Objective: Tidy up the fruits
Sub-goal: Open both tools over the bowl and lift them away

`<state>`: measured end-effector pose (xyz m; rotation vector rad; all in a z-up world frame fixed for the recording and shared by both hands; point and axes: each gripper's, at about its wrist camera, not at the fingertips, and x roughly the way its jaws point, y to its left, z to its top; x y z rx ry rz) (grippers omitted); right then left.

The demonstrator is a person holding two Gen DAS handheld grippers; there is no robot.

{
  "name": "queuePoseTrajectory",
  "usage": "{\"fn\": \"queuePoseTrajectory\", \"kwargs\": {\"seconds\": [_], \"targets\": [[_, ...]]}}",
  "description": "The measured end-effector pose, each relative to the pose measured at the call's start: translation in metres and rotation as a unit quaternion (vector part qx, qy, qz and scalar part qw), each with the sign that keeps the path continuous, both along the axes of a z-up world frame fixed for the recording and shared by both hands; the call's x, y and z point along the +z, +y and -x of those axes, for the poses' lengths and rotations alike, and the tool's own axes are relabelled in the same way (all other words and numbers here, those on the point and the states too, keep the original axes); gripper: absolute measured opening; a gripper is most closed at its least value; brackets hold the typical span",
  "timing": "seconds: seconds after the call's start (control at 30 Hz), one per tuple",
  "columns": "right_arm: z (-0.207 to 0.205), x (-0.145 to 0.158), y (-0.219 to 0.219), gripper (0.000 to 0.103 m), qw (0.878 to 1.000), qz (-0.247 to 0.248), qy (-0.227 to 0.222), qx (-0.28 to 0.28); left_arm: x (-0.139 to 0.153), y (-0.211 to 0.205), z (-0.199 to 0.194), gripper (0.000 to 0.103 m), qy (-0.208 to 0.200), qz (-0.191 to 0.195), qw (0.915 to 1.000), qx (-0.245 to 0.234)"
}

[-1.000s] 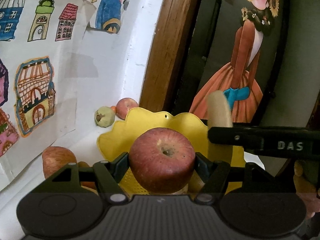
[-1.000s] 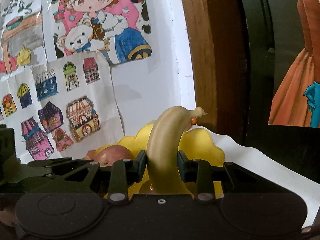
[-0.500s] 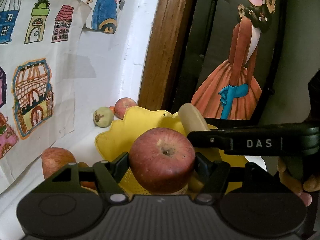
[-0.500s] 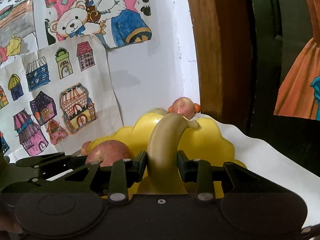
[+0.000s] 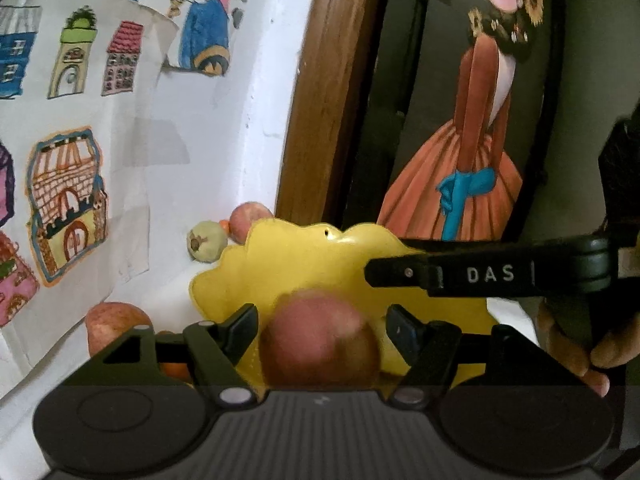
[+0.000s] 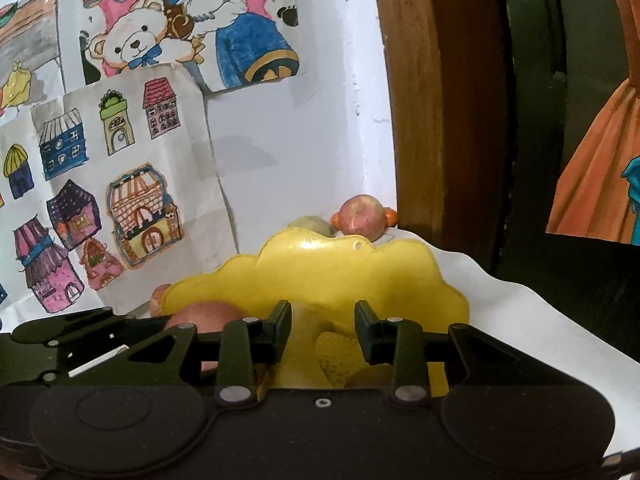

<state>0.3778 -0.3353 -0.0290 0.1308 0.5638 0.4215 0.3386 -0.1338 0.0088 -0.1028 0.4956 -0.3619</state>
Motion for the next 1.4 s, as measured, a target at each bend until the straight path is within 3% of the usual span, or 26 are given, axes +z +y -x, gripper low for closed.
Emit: {"fn": "queuePoseTrajectory", "kwargs": {"seconds": [0.2,0.4,0.47,0.67,1.07,1.4], "targets": [[0.014,0.007,-0.016,0.05,1.0,-0.01,-0.02,-0.015,0.006,0.007,0.006,0.085,-0.003,0.009,0.9999,0.008],[0.045,0.02,-0.022,0.072,0.998,0.002,-0.056,-0.02,0.018,0.016,0.028,0.098,-0.027,0.016,0.9993,0.019],[0.059,0.026,-0.022,0.085,0.997,0.002,-0.073,-0.021,0.023,0.019,0.037,0.1,-0.036,0.015,0.999,0.021],[0.106,0.043,-0.013,0.099,0.992,0.023,-0.126,-0.016,0.038,0.03,0.07,0.103,-0.062,0.011,0.9976,0.029],[0.208,0.054,0.001,0.102,0.981,0.033,-0.187,-0.037,0.059,0.064,0.147,0.103,-0.09,0.011,0.9948,0.045],[0.277,0.039,0.012,0.102,0.984,0.03,-0.173,-0.042,0.055,0.089,0.206,0.103,-0.084,-0.011,0.9952,0.048]]}}
